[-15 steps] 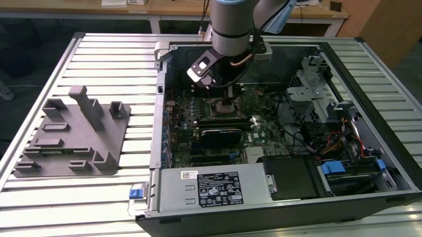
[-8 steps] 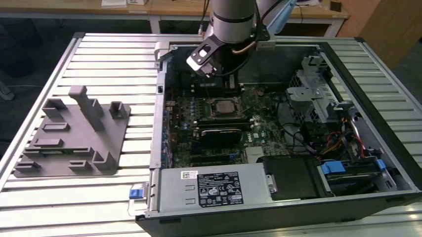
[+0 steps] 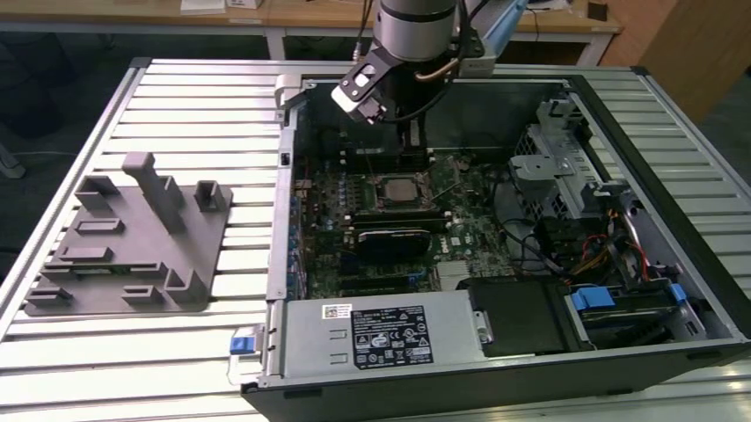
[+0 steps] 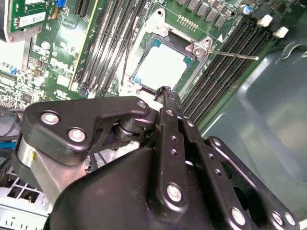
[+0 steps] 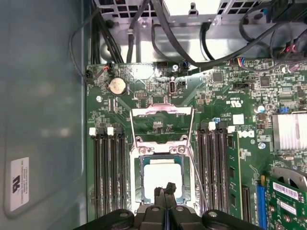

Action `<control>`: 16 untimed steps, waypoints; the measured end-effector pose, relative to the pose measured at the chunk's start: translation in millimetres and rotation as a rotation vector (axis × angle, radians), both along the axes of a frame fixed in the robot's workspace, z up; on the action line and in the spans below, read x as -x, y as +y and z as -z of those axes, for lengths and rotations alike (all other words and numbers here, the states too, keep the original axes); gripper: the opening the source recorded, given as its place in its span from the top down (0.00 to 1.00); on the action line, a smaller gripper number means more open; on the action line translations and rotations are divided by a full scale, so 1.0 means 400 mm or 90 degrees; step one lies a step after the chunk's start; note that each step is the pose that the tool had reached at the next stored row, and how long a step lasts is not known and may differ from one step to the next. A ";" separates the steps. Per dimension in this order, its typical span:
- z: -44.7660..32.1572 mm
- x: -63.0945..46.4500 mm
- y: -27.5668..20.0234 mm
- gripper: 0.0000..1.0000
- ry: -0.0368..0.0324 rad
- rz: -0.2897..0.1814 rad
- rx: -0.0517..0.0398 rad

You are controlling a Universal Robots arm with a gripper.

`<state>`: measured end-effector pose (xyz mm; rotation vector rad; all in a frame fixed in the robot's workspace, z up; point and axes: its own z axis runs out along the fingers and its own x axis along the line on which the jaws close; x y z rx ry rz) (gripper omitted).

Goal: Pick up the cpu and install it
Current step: 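Place the cpu into insertion slot, then close the cpu cover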

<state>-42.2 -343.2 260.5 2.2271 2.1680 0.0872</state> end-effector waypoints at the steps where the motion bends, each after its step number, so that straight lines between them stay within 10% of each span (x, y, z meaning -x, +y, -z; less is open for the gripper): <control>1: -0.001 0.000 0.000 0.89 0.0000 0.000 0.0000; 16: -0.009 -0.005 0.000 0.89 0.0001 0.000 0.0001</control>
